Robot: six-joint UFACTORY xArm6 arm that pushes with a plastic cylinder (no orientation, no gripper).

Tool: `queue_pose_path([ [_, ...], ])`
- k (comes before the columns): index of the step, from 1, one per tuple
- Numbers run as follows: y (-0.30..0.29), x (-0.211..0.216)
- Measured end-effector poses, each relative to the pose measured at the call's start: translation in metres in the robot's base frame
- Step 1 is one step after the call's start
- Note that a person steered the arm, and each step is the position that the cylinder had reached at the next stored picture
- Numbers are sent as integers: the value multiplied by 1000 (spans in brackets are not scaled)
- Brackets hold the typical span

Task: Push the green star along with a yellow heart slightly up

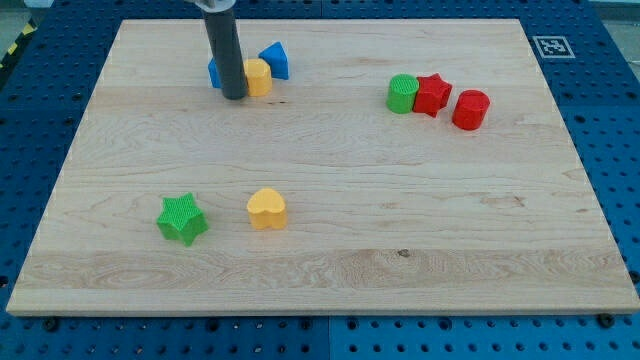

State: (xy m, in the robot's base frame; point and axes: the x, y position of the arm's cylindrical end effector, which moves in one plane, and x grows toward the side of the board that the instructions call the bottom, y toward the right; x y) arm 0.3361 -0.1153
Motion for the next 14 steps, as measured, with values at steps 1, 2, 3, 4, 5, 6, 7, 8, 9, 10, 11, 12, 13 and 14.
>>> queue_pose_path([
  [1,-1,0],
  [2,-40,56],
  [3,-77,125],
  [4,-85,184],
  [5,-52,202],
  [6,-4,222],
  [7,13,246],
  [8,33,243],
  [9,68,241],
  [10,97,232],
  [11,105,220],
  [12,92,253],
  [13,49,260],
  [14,44,236],
])
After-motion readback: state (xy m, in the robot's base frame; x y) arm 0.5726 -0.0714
